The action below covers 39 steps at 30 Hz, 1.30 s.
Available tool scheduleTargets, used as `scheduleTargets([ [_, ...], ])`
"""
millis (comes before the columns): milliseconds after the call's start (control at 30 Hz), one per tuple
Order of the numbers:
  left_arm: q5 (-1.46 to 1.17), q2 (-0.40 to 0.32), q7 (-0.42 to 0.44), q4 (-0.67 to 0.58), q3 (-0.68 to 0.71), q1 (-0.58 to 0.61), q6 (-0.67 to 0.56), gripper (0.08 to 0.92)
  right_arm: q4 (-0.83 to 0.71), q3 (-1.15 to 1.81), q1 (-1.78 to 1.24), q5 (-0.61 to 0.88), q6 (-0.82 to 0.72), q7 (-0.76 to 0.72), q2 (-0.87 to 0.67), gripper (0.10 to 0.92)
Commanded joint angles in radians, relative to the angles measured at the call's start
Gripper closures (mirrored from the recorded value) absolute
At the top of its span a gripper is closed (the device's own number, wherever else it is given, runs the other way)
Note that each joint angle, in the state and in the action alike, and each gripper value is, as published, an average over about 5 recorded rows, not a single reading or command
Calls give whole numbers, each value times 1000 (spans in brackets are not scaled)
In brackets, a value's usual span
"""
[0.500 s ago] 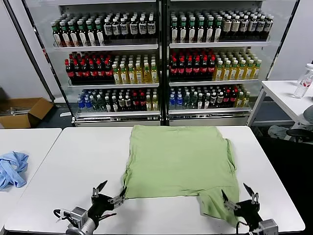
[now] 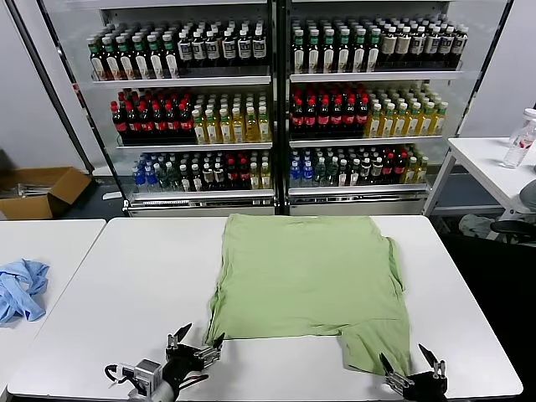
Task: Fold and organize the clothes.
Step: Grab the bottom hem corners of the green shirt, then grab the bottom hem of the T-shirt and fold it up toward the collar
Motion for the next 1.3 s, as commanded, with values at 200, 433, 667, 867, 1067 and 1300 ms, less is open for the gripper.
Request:
scheduleTargets([
  [200, 11, -22, -7, 48, 15, -30, 7, 362, -49, -25, 35, 75, -9, 2, 1, 448],
  [433, 49, -34, 8, 78, 22, -40, 0, 553, -56, -51, 83, 136, -26, -12, 4, 656],
  [667, 87, -31, 34, 63, 16, -29, -11, 761, -10, -46, 67, 121, -18, 1, 23, 856],
  [867, 114, 18, 36, -40, -67, 58, -35, 907, 131, 13, -45, 58, -21, -22, 5, 921],
  [1067, 100, 86, 67, -177, -259, 291, -52, 919, 279, 52, -210, -5, -26, -62, -22, 921],
  [1300, 72, 109, 74, -341, -412, 519, -51, 919, 379, 91, -309, -34, -39, -61, -40, 921],
])
